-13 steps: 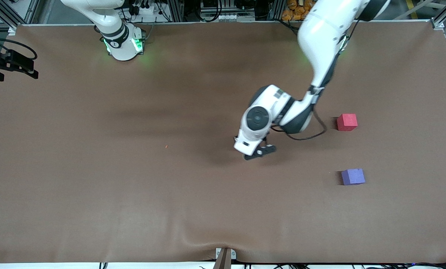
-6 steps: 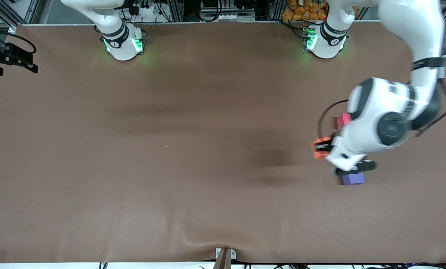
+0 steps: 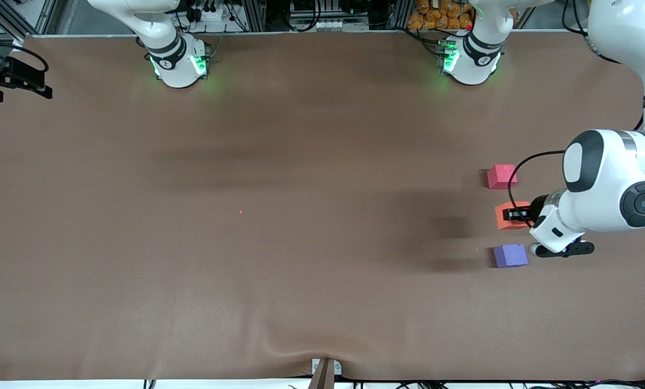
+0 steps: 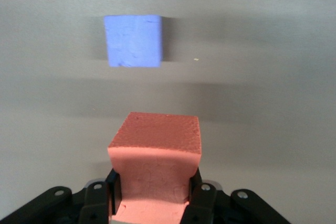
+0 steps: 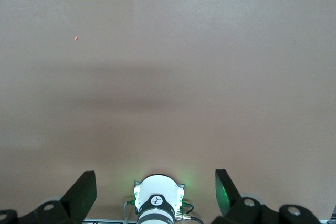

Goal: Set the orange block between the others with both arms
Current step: 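Carry the orange cube with the left gripper toward the blue cube, then lower the orange cube between the pink and blue cubes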

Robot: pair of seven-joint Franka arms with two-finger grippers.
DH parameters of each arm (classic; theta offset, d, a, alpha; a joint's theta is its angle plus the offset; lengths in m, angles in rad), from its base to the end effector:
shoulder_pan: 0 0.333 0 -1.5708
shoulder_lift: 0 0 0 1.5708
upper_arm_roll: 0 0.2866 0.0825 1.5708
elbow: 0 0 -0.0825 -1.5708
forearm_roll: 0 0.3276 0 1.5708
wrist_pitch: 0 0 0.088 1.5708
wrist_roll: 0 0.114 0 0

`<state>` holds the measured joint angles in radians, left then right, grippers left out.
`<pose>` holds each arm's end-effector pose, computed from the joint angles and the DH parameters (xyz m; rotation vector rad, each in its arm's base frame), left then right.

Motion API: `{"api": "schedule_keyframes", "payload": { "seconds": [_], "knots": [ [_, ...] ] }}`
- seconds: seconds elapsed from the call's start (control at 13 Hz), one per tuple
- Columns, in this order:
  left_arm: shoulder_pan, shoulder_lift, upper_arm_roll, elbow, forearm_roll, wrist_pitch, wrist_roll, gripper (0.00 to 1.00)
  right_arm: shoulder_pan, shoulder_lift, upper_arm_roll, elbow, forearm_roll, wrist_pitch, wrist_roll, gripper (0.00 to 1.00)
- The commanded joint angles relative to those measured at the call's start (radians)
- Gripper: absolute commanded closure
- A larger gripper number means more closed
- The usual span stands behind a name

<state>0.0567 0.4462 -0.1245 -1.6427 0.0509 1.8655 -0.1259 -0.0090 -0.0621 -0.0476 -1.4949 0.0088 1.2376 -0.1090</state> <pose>0.5835 -0.0281 0.3363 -3.1086 -0.0685 0.3424 0.4412 -0.0246 0.6220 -3.0983 -0.0850 0.3011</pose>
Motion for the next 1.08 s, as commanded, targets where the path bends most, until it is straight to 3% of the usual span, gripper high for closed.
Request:
{"api": "schedule_keyframes", "payload": {
  "seconds": [0.0, 0.31, 1.0],
  "knots": [
    [0.011, -0.024, -0.014, -0.132, 0.049, 0.113, 0.020, 1.00, 0.014, 0.033, -0.012, 0.058, 0.016, -0.021, 0.020, 0.00],
    [0.055, -0.020, -0.009, -0.272, 0.081, 0.305, 0.020, 1.00, 0.052, 0.031, -0.041, 0.058, 0.017, -0.020, 0.020, 0.00],
    [0.078, 0.018, -0.012, -0.321, 0.106, 0.414, 0.017, 1.00, 0.043, 0.031, -0.038, 0.048, 0.019, -0.021, 0.017, 0.00]
  ]
}}
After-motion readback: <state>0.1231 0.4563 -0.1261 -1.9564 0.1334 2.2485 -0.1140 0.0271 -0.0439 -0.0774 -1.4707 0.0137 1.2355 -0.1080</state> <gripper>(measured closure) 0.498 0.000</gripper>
